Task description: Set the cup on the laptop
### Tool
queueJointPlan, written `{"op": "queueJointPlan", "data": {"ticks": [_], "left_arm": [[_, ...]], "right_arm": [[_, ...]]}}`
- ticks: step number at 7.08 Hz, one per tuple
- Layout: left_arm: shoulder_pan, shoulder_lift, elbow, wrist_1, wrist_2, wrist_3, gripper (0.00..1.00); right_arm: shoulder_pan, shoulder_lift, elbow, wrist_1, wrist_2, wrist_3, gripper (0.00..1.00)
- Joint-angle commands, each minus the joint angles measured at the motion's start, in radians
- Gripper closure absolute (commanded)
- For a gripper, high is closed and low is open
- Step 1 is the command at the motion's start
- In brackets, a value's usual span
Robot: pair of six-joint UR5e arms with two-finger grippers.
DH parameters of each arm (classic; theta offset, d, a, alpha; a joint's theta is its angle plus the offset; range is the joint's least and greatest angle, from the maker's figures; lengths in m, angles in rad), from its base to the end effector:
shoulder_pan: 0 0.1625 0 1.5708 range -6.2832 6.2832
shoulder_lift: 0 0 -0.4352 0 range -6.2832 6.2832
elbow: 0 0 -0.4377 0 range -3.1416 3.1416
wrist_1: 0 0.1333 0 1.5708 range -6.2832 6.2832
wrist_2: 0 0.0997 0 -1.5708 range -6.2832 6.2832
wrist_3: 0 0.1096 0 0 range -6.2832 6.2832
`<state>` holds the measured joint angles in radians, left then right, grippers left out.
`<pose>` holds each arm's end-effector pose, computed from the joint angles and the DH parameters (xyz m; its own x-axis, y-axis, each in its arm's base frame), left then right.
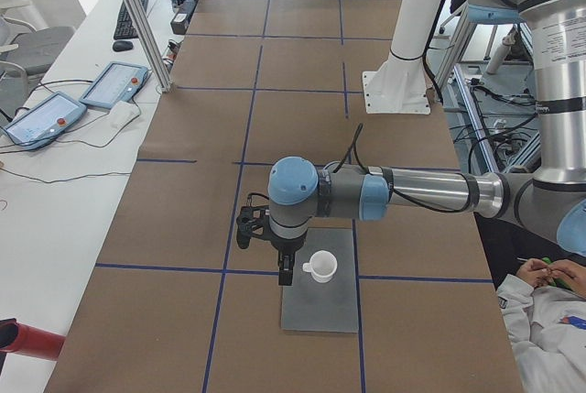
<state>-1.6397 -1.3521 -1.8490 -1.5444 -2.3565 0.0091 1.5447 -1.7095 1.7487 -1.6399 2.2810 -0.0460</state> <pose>-0.0863 -0.4398 0.6354 0.7074 -0.0162 -0.7066 0.0624 0.9973 0.0395 0.0494 -0.4758 0.6624 0.7565 -0.0462 0.6524 0.0609 0.9981 0.0001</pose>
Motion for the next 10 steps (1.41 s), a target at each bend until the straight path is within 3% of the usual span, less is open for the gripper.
{"op": "queueJointPlan", "data": {"ticks": [1, 5, 6, 10], "left_arm": [[0.000, 0.005, -0.001, 0.003, -0.059, -0.001, 0.00], [0.038, -0.005, 0.011, 0.018, -0.006, 0.035, 0.00], [0.037, -0.004, 0.039, 0.027, -0.009, 0.111, 0.00], [0.035, -0.007, 0.036, 0.030, -0.017, 0.118, 0.00]], "right_arm": [[0.000, 0.001, 0.000, -0.001, 0.000, 0.000, 0.00], [0.000, 0.001, 0.000, 0.000, 0.000, 0.000, 0.00], [0.000, 0.001, 0.000, 0.000, 0.000, 0.000, 0.00], [0.000, 0.001, 0.000, -0.001, 0.000, 0.000, 0.00]]}}
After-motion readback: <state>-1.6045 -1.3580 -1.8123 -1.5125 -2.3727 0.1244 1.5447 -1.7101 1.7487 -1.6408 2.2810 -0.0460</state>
